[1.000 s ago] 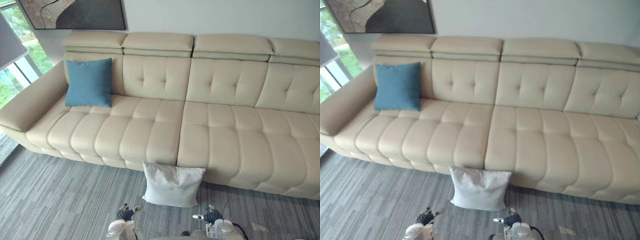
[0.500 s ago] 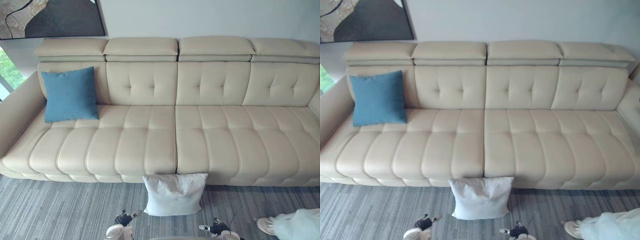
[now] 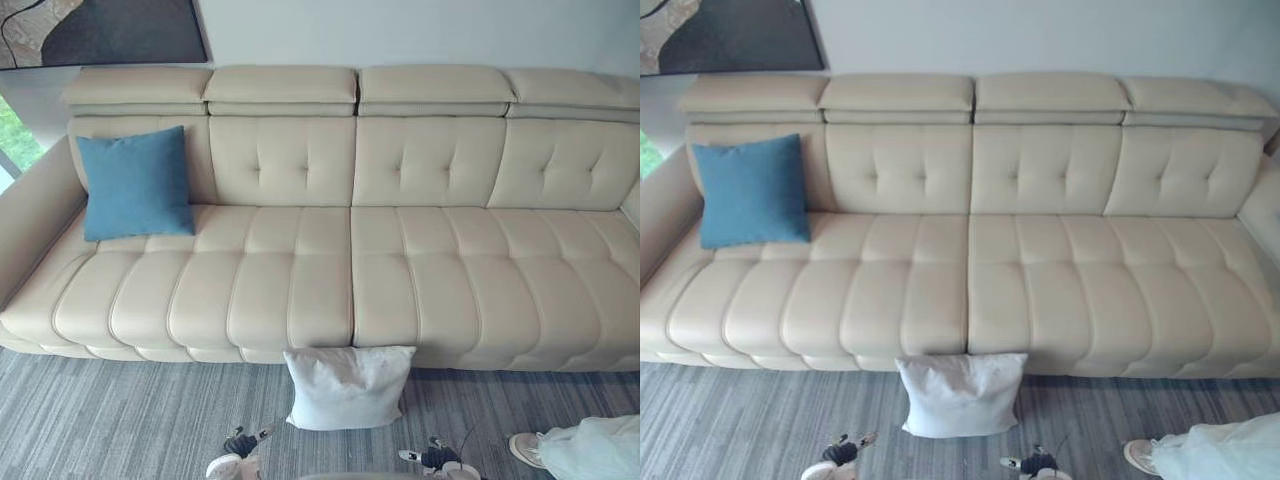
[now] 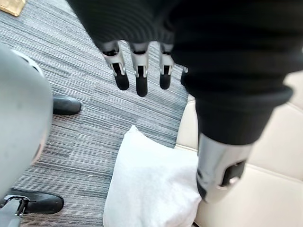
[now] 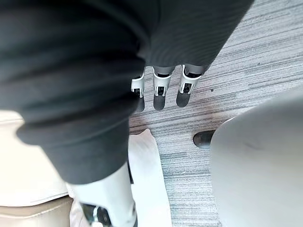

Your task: Pick up cushions and gather them together orderly.

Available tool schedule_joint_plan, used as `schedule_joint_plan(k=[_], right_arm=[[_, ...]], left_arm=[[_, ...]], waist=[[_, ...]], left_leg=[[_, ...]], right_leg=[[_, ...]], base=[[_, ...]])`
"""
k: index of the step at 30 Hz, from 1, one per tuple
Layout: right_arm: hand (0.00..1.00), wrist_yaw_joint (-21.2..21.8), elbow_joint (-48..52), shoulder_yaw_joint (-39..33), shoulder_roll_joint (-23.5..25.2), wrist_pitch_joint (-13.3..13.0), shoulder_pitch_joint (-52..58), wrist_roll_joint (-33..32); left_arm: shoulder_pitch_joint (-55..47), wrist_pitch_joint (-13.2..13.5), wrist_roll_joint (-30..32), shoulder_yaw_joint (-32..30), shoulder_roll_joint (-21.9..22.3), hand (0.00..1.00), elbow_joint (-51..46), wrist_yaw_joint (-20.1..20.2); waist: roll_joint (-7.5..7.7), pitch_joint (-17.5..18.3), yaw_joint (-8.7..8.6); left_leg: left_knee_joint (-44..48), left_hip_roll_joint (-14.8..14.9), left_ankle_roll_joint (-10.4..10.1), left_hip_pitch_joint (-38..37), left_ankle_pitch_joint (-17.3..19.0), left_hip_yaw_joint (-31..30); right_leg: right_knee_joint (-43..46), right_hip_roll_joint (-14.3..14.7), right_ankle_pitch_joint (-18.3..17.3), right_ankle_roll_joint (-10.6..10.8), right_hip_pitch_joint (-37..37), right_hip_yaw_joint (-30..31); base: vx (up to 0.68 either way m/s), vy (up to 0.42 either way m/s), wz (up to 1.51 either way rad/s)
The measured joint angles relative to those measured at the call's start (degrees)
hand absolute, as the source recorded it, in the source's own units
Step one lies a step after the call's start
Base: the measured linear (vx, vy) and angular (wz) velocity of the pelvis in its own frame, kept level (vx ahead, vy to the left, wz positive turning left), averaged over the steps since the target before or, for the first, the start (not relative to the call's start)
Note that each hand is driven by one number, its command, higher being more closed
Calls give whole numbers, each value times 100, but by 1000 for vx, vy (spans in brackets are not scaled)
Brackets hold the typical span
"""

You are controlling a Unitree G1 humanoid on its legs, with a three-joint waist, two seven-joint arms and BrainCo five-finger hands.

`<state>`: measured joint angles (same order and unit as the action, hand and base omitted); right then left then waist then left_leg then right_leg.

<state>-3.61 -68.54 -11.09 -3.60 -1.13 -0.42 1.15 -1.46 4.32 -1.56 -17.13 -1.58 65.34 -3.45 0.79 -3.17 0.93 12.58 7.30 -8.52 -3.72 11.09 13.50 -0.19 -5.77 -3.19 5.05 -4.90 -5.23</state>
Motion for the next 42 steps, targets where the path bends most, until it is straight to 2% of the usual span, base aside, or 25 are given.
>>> schedule_joint_plan(k=[1, 2, 3, 4, 5, 6, 8, 10, 11, 14, 17, 21, 24, 31, 32, 35, 37, 39, 42], right_arm=[[0, -24, 8, -22, 21, -13, -15, -3], [0, -46, 16, -33, 13, -18, -18, -2], [0, -91, 28, -46, 27, -27, -34, -4], [0, -133, 28, -33, -50, -20, -72, -1], [0, -140, 28, -12, -117, -21, -75, -1], [0, -144, 21, 2, -219, -21, -75, 1], [0, -137, 18, 30, -189, 1, -100, 5], [0, -122, 6, 27, -111, 25, -92, 13], [0, -104, 9, 35, -114, 26, -135, 79], [0, -95, 15, 30, -142, 9, -189, 123], [0, -88, 12, 13, -152, 18, -190, 124], [0, -90, 8, 1, -122, 36, -169, 119], [0, -94, -1, 0, -96, 66, -174, 123], [0, -101, 1, 81, -131, 66, -269, 134], [0, -112, 1, 163, -132, 67, -366, 131], [0, -179, 102, 518, -138, 58, -763, 109], [0, -232, 489, 787, -102, 64, -892, 93], [0, -296, 789, 982, -86, 55, -1112, 12], [0, -401, 1171, 1147, -77, 23, -1235, -30]], left_arm=[[-1, -1, -32, -45, -74, 0, -28, -8], [-26, -1, -37, -112, -75, 0, -39, -15], [-48, 11, -107, -288, -42, 0, -78, -16], [-54, 30, -121, -329, 28, 0, -100, -27], [-51, 29, -121, -299, 82, 0, -138, -26], [-53, 21, -126, -169, 176, 0, -156, -14], [-81, -4, -135, -77, 144, 0, -168, -7], [-104, -4, -214, -123, 71, 0, -189, -9], [-159, -6, -211, -97, 63, 0, -192, -7], [-202, -22, -201, -42, 79, 0, -154, 2], [-196, -20, -196, 245, 17, 0, -162, 11], [-195, -26, -193, 299, -63, 0, -161, 0], [-197, -28, -197, 244, -121, 0, -170, -22], [-171, -20, -190, 296, -113, 0, -224, -33], [-130, -21, -190, 302, -109, 0, -272, -46], [242, -30, -192, 350, -90, 0, -506, -145], [551, -22, -199, 407, -88, 0, -793, -173], [704, -25, -205, 412, -52, 0, -956, -203], [839, -17, -207, 369, 110, 0, -1365, -248]], waist=[[89, -90, -14], [75, -113, -8], [65, -185, 17], [-12, -209, 86], [-128, -198, 87], [-348, -201, 95], [-312, -156, 111], [-198, -199, 167], [-180, -198, 186], [-261, -129, 97], [-229, -98, 76], [-193, -81, 66], [-104, -99, 94], [-69, -162, 134], [-19, -261, 138], [-40, -729, 130], [9, -1034, 225], [18, -1275, 237], [1, -1412, 221]], left_leg=[[819, 80, 0, 324, 4, 4], [1254, 142, 4, 485, 3, 9], [1922, 239, 110, 760, 27, 16], [1834, 180, 274, 852, 369, 16], [1586, 164, 306, 894, 383, 6], [1030, 143, 262, 896, 393, -7], [646, -34, 302, 784, 321, 179], [342, -164, 382, 541, 272, 383], [-273, -272, 399, 58, 138, 655], [-564, -379, 419, -191, -32, 718], [-548, -454, 431, -217, -46, 450], [-553, -567, 437, -123, -46, 169], [-544, -600, 439, -143, -48, 33], [-618, -609, 491, 43, -268, -296], [-589, -598, 478, 216, -340, -331], [306, -388, 467, 1106, -216, -495], [1283, -183, 461, 2031, 51, -615], [1800, -76, 509, 2458, 224, -633], [2128, -3, 505, 2982, 239, -570]], right_leg=[[30, -36, 2, -2, -72, -83], [74, -42, 3, -4, -91, -91], [151, -77, -12, -27, -153, -65], [178, -118, -60, -87, -177, 7], [177, -94, -60, -86, -152, 11], [167, -5, -83, -39, -76, 26], [60, -135, 16, 94, 18, 90], [147, -246, 17, 94, 96, 212], [536, -281, 30, 75, 211, 241], [1125, -309, 35, 65, 487, -85], [1146, -427, 59, 30, 504, -439], [521, -467, 278, -12, 193, -589], [251, -477, 284, -10, -8, -692], [200, -427, 248, -37, 24, -1006], [284, -434, 233, -39, 180, -1037], [1075, -449, 67, -94, 863, -1238], [1909, -481, -327, -118, 1610, -1327], [2486, -545, -555, -151, 2073, -1297], [2952, -674, -681, -168, 2650, -1294]], base=[[72, -83, 0], [83, -66, -10], [72, 35, -31], [72, 77, -34], [50, 128, -35], [-2, 92, -24], [20, 93, -31], [20, 100, -60], [26, 93, -70], [40, 119, -39], [97, 67, -4], [41, 52, 14], [-21, -6, 24], [-88, -57, 18], [-162, -70, 16], [-282, -68, 32], [-350, -58, 23], [-329, -27, -4], [-271, 5, 2]])
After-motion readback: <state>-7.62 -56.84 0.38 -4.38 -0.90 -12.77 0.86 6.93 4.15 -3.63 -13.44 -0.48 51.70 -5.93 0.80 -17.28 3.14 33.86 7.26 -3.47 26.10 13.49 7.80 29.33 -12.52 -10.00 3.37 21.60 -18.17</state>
